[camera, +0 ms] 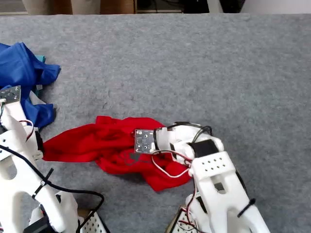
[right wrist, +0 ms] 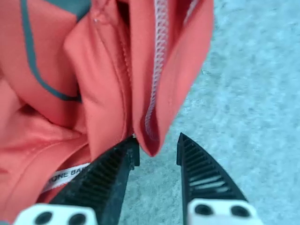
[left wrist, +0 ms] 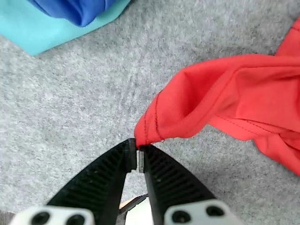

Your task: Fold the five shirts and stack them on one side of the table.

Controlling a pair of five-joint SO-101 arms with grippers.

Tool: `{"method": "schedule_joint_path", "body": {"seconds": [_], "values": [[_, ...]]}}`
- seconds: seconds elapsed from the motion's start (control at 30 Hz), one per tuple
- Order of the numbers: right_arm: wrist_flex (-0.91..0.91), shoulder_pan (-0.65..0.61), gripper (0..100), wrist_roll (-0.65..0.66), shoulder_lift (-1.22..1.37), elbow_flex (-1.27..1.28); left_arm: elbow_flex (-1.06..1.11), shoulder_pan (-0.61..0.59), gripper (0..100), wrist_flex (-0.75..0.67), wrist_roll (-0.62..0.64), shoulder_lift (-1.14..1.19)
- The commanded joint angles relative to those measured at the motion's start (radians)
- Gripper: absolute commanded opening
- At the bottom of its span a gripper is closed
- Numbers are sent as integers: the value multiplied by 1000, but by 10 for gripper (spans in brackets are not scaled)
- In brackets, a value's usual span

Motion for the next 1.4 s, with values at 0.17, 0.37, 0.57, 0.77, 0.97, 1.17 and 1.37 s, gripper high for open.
{"method": "schedule_joint_path", "body": {"seconds": [0.17,0.37,0.57,0.77,0.97,1.17,1.37], "values": [[-35,-2,148,-11,77,-70,-12,0,19,-11,6,-22],[-35,-4,17,-11,77,-70,-14,-3,19,-11,6,-22],[-35,-5,2,-11,76,-76,-12,-2,19,-11,6,-22],[-14,13,2,-11,76,-116,-15,-3,19,-9,6,-22],[166,38,2,-21,44,-282,-41,-2,19,-3,11,-22],[301,38,2,-84,-143,-440,-229,2,19,2,15,-67],[311,151,2,-301,-355,-631,-463,120,19,2,15,-208]]}}
